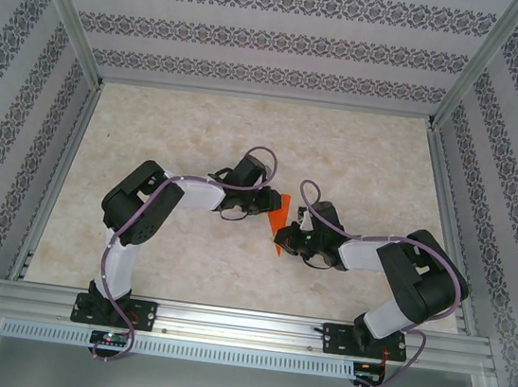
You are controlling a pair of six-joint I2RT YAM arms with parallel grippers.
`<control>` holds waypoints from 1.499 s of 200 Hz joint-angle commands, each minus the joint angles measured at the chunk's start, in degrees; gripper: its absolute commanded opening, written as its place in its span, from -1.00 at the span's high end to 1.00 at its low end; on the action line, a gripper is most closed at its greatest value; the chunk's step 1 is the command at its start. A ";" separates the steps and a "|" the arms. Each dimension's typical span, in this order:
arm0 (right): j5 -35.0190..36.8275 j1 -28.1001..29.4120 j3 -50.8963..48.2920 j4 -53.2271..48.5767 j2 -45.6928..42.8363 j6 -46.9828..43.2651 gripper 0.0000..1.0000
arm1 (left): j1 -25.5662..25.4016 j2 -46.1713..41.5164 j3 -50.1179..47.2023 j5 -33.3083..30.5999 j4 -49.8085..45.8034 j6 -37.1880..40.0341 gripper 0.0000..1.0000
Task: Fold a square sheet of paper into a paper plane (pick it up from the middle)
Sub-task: Fold the wing for the fifth time at the center of the table.
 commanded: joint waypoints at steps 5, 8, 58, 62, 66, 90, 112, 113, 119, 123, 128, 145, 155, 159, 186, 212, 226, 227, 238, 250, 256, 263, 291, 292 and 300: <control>2.62 0.43 -1.95 -10.30 1.55 -2.25 1.00 | 1.07 2.69 1.21 -5.24 -5.81 1.05 0.41; 2.60 0.43 -1.99 -10.49 1.48 -2.33 1.00 | 1.16 2.69 1.34 -5.37 -5.97 1.02 0.41; 1.01 0.39 -1.81 -12.89 1.06 -4.52 1.00 | 2.98 3.11 3.71 -6.21 -8.92 1.92 0.41; 0.95 0.43 -1.73 -13.04 1.06 -4.70 1.00 | 3.17 3.13 4.01 -6.29 -9.11 2.04 0.41; 0.88 0.41 -1.72 -13.18 1.02 -4.80 1.00 | 3.37 3.18 4.26 -6.24 -9.26 2.12 0.41; 0.60 0.43 -1.33 -14.02 1.24 -5.61 1.00 | 4.33 3.31 5.51 -6.49 -9.98 2.28 0.40; 0.39 0.41 -1.06 -14.18 1.67 -5.87 1.00 | 5.10 3.89 6.86 -6.24 -10.36 2.51 0.40; 0.41 0.42 -1.05 -14.19 1.69 -5.87 1.00 | 5.16 3.91 6.94 -6.18 -10.34 2.51 0.40; 0.34 0.43 -1.04 -14.12 1.78 -5.88 1.00 | 5.33 4.09 7.30 -6.25 -10.53 2.50 0.40; 0.39 0.43 -0.98 -14.04 1.79 -5.87 1.00 | 5.41 4.15 7.59 -6.43 -10.79 2.51 0.40; 0.25 0.43 -0.96 -14.06 1.87 -5.87 1.00 | 5.55 4.19 7.84 -6.80 -11.15 2.58 0.39; 0.21 0.44 -0.78 -14.00 1.83 -5.87 1.00 | 5.95 4.48 8.67 -7.76 -11.95 3.24 0.39; 0.09 0.39 -0.61 -14.01 1.98 -5.94 1.00 | 6.38 4.85 9.48 -8.27 -13.10 3.47 0.39; 0.11 0.43 -0.60 -14.03 1.98 -5.96 1.00 | 6.56 4.96 9.71 -8.29 -13.31 3.40 0.39; -0.01 0.43 -0.43 -13.98 2.07 -5.96 1.00 | 7.91 5.33 10.76 -7.84 -13.53 3.99 0.38; -0.18 0.44 0.10 -13.78 2.16 -5.87 1.00 | 9.06 4.54 12.66 -6.01 -14.28 4.96 0.37; -0.17 0.43 0.53 -13.78 2.31 -5.87 1.00 | 9.47 2.91 13.50 -5.38 -15.10 5.85 0.34; -0.18 0.43 0.58 -13.77 2.32 -5.87 1.00 | 9.54 2.76 13.56 -5.31 -15.13 5.94 0.33; -0.45 0.43 0.78 -12.97 2.25 -5.88 1.00 | 9.65 0.89 13.70 -4.93 -15.49 6.61 0.31; -0.97 0.41 0.88 -12.43 2.01 -5.78 1.00 | 9.67 -1.57 13.16 -4.57 -15.96 6.94 0.30; -1.13 0.43 1.05 -12.32 1.86 -5.87 1.00 | 9.64 -2.85 12.30 -4.04 -15.59 7.06 0.29; -1.31 0.43 1.23 -12.19 1.66 -5.97 1.00 | 9.53 -4.56 10.98 -3.33 -14.88 6.87 0.28; -3.08 0.43 2.34 -11.50 1.39 -7.61 1.00 | 7.81 -10.47 4.03 0.89 -9.86 5.95 0.32; -3.08 0.43 2.34 -11.50 1.39 -7.61 1.00 | 7.65 -10.57 3.81 1.04 -9.74 5.90 0.32; -3.75 0.52 2.46 -10.97 1.13 -8.26 1.00 | 6.71 -11.47 2.31 2.04 -8.88 5.88 0.34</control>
